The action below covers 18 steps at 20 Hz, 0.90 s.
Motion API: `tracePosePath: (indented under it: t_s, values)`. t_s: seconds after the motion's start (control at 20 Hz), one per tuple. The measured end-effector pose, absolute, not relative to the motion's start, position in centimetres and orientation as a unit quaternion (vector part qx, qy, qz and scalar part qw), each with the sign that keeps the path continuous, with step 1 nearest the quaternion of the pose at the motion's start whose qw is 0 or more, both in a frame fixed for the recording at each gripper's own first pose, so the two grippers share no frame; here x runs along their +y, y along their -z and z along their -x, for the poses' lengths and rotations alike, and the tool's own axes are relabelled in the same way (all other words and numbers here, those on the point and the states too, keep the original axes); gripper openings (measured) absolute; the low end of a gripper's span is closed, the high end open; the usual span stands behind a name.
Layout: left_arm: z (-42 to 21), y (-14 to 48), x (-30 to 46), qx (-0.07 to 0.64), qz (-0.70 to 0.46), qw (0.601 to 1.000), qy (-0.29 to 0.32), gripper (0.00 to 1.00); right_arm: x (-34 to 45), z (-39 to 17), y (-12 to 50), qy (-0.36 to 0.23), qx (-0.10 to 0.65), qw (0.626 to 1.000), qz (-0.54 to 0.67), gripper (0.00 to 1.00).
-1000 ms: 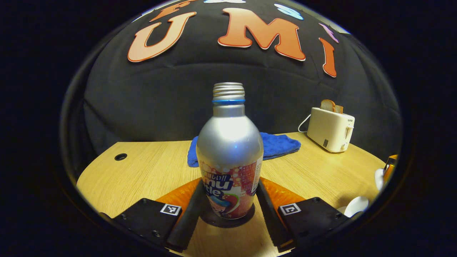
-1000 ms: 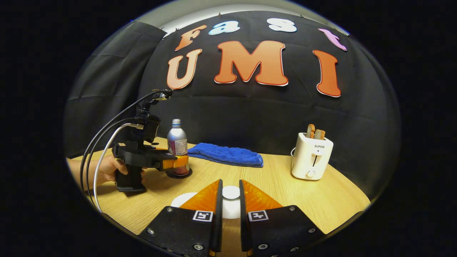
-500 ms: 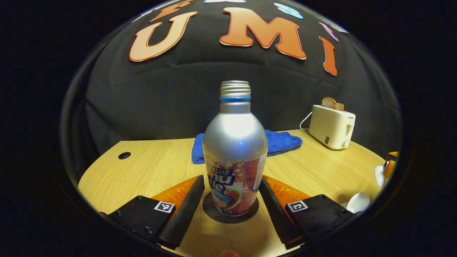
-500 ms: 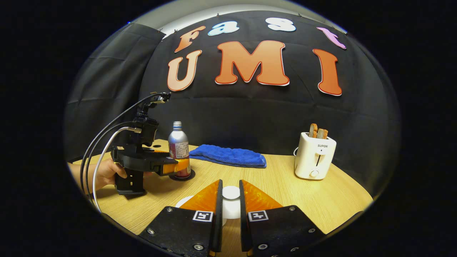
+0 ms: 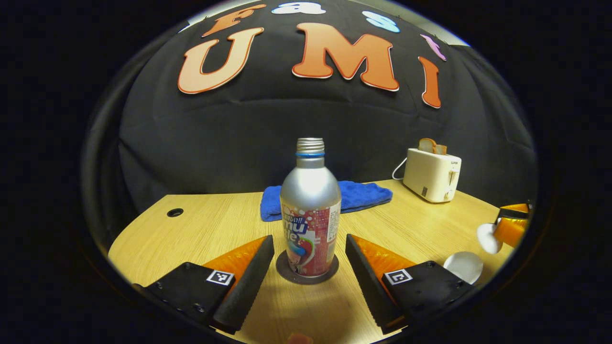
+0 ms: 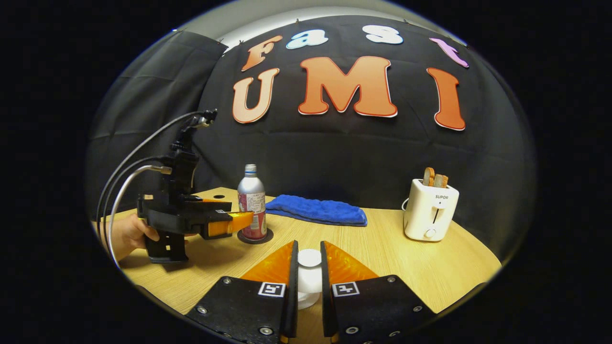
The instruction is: Open the teacup lid with one hand, grasp the water bottle and pour water into the teacup with the other hand; after pouring, place the water bottle on the coaster and then close the teacup lid.
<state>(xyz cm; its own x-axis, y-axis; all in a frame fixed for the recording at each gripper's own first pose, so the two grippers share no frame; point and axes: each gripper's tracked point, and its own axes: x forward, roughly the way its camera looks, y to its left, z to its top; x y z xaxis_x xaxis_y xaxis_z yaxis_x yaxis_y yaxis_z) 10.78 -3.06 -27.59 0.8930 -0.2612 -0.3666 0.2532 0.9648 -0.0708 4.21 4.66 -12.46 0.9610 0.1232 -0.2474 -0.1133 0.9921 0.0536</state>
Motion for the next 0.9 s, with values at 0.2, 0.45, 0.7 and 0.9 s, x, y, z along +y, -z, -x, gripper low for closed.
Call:
tracePosePath:
  t_s: [0.2, 0.45, 0.7, 0.9]
  values:
    - [-8.2, 26.3, -1.5, 0.170, -0.009, 0.978, 0.121, 0.99, 6.0, -4.7, 13.1, -0.070, 0.132, 0.989, -0.016, 0.21]
    - [-6.2, 24.2, 1.5, 0.142, 0.003, 0.986, 0.091, 0.98, 6.7, -5.1, 14.2, -0.070, 0.146, 0.987, -0.011, 0.22]
    - [-4.3, 23.6, 3.1, 0.133, 0.019, 0.988, 0.070, 0.98, 7.2, -4.6, 15.7, -0.074, 0.166, 0.983, 0.008, 0.22]
    - [-3.5, 23.7, 3.5, 0.135, 0.037, 0.988, 0.061, 0.98, 7.4, -4.7, 16.2, -0.076, 0.170, 0.982, 0.018, 0.22]
